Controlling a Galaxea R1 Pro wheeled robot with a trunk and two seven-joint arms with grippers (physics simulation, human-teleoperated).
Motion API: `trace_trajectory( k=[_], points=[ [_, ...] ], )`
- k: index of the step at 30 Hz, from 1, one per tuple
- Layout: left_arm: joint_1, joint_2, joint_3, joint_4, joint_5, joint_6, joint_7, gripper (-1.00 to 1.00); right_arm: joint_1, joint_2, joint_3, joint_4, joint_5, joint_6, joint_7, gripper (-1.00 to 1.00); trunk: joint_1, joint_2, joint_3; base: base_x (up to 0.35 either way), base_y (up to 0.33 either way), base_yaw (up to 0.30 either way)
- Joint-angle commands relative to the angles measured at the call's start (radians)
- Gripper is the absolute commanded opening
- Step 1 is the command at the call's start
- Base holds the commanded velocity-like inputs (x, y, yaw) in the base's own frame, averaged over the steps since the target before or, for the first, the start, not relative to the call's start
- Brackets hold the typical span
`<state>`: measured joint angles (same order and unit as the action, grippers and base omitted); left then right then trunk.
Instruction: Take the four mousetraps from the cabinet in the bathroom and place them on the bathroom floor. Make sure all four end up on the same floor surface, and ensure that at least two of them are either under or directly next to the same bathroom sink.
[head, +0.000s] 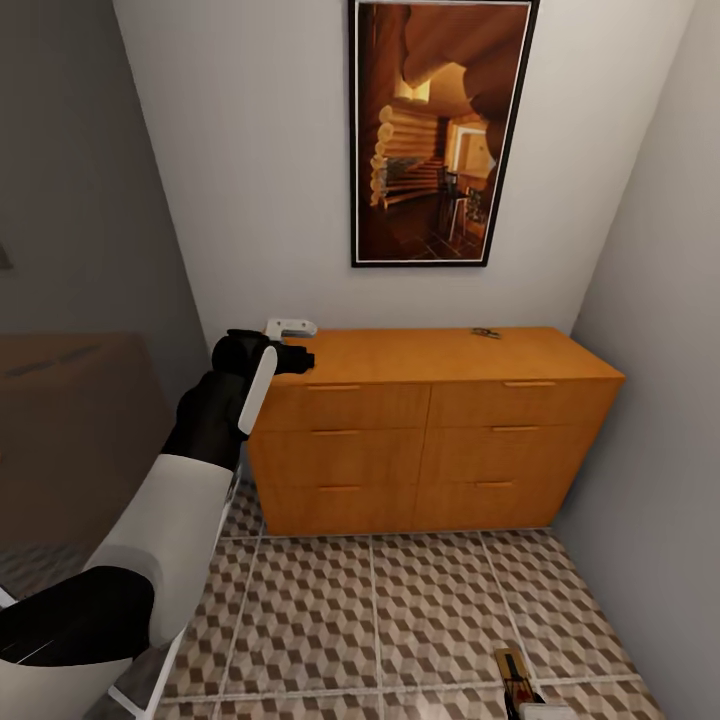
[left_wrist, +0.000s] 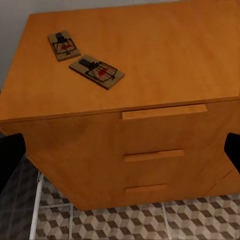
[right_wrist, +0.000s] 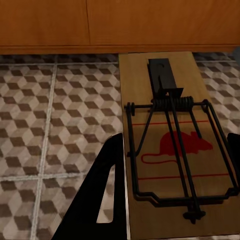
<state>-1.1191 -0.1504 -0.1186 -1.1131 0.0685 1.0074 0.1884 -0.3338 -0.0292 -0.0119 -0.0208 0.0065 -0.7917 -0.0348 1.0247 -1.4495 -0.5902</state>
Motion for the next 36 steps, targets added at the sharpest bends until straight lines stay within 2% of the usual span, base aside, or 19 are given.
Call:
trace_trajectory(
  k=[1,29,36],
  points=[
    [-0.001,0.0,-0.001,-0.001,0.008,0.003,0.008,1.0,-0.001,0.0,0.0,0.001,0.0,-0.003,-0.001,-1.0,0.0,0.0,-0.001,0.213,0.0,0.0],
    [-0.001,0.0,-0.001,-0.001,0.008,0.003,0.008,1.0,-0.001,0.0,0.0,0.001,0.0,-0.002,0.0,-1.0,0.0,0.0,-0.001,0.251,0.0,0.002],
    [-0.001,0.0,-0.001,-0.001,0.007,0.003,0.008,1.0,-0.001,0.0,0.0,0.001,0.0,0.0,0.0,-1.0,0.0,0.0,-0.001,0.147,0.0,0.17]
  ],
)
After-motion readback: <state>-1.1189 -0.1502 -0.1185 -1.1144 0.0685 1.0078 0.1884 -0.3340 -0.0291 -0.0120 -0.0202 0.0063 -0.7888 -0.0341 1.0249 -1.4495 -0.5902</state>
